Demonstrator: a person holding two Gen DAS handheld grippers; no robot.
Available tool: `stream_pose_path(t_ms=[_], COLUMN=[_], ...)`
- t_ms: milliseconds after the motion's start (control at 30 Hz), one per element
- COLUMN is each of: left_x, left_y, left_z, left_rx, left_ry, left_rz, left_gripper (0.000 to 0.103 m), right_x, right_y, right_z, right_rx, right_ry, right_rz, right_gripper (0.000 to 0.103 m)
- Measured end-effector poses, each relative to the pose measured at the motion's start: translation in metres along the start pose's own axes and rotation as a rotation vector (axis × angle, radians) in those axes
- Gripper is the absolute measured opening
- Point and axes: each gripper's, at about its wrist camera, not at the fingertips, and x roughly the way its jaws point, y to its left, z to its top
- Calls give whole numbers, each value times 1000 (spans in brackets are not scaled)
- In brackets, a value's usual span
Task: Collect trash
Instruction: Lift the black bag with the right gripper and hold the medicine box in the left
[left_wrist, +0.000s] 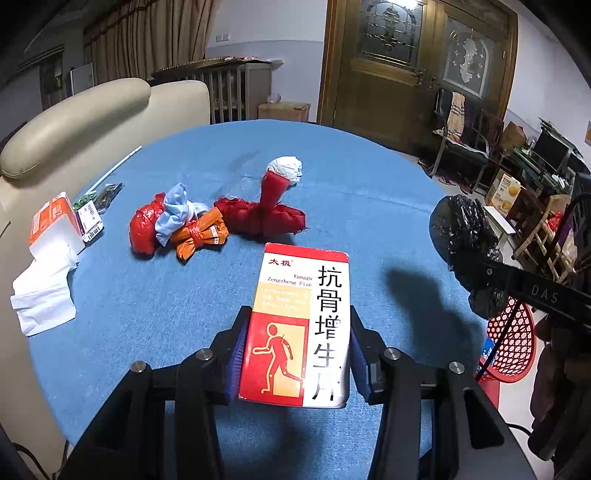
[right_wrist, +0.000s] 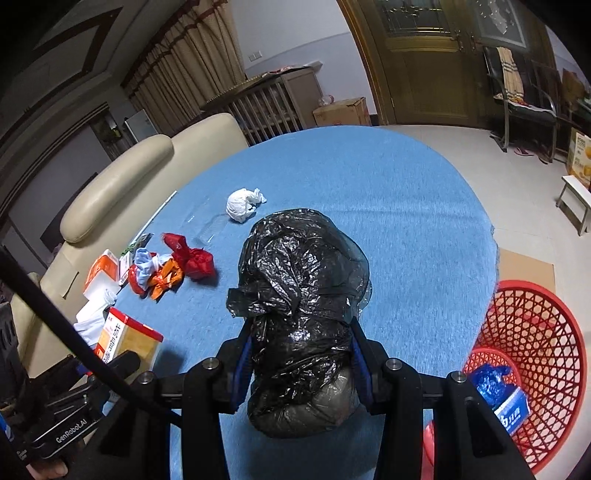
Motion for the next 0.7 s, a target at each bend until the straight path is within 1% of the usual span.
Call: stream_pose_path(t_ms=[167,300,467,567,700], left_x=[-6,-5,-10,-5,2], left_y=[-5,-10,-21,-25,-33], left_z=[0,3,3,1,8], left_rx=[12,11,40,45,44], left_ry=[-15,-7,-27,-6,7], left_rz=[7,1,-6,-4,-1], left_gripper=[49,49,49,49,49], right_x=[-6,-11,-26,-29,-24], right_y=[-3,-7,-13,-20,-34], right_z=[-3,-2,-2,-7,-14], right_rx=[8,19,32,47,83], right_ry=[-10,-24,-62,-68,-49], right_rz=[1,-1,-12,-17,-18], right_gripper=[49,49,49,49,49])
